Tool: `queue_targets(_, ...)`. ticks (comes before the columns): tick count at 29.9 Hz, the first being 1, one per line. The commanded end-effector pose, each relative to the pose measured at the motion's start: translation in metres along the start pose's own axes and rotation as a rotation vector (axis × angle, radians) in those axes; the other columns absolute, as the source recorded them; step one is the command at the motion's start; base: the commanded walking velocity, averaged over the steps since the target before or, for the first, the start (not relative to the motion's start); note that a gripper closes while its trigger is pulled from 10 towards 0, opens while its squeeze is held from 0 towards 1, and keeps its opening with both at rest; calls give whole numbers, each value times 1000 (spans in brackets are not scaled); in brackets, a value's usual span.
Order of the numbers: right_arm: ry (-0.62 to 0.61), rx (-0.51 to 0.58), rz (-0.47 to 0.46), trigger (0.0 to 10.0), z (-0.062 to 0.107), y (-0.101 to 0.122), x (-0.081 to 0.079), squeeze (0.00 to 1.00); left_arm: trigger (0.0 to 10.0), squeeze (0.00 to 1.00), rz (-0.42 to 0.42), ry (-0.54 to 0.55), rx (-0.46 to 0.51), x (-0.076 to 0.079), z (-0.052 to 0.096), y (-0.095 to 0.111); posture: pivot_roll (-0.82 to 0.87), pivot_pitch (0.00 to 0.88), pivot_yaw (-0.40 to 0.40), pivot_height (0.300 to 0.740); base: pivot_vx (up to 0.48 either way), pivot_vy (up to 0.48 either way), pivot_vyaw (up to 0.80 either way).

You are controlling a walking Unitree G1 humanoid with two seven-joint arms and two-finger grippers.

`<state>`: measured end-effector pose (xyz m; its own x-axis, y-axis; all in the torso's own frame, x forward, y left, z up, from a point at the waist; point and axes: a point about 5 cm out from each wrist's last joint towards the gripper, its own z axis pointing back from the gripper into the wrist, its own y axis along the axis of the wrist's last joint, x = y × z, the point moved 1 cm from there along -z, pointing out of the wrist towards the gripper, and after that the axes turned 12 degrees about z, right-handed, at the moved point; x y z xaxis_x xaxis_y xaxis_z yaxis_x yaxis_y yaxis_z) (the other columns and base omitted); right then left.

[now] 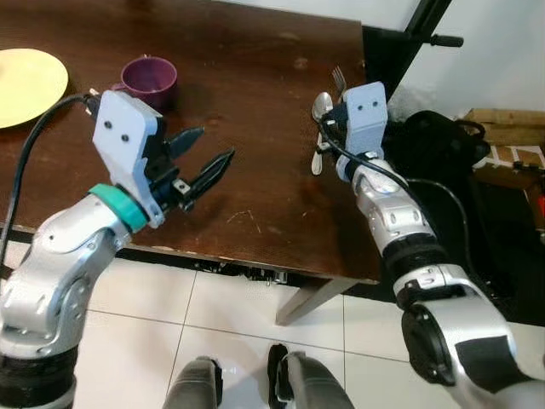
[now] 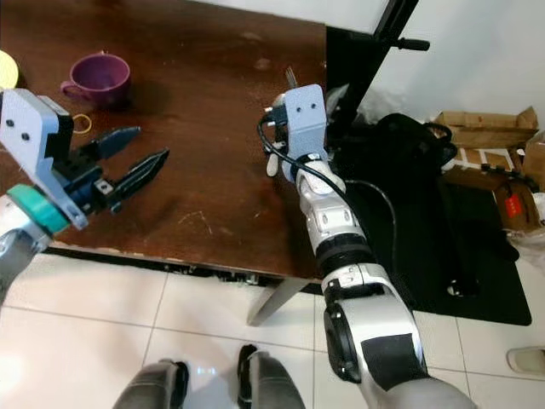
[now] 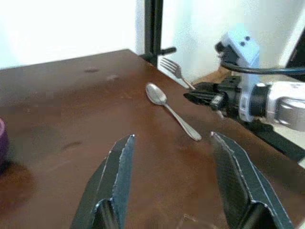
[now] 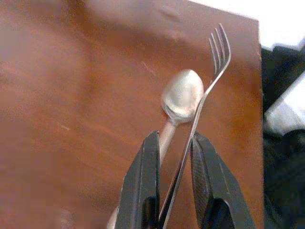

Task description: Setting the table

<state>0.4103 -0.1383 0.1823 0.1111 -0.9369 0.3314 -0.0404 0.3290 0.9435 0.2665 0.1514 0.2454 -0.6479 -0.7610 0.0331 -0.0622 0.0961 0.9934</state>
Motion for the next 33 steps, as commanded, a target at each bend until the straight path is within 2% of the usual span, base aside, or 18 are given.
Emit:
queue_targets(1,-29,-16,-25,10000,-1,-3,5,0,10000,0,8,-21,-14,4,4,1,279,174,-37,740,0,0,0)
queue_targets(10,-89,-9,-5,10000,-5,-1,17,0,10000,0,30,-11,-44,12,17,6,323,211,-29,740,0,0,0)
queue_targets(14,-128,14,58,10000,-6,3,29,0,10000,0,33,-17,-68,14,24,9,346,225,-19,740,0,0,0)
queue_targets(23,-157,4,116,10000,-5,1,37,0,10000,0,26,-12,-87,12,30,14,357,238,-9,740,0,0,0)
queue_targets(30,-217,-26,232,10000,3,-14,57,0,10000,0,34,-9,-114,13,33,15,358,252,12,740,0,0,0)
queue_targets(33,-223,-28,245,10000,4,-14,57,0,10000,0,36,-11,-117,14,33,16,362,257,13,740,0,0,0)
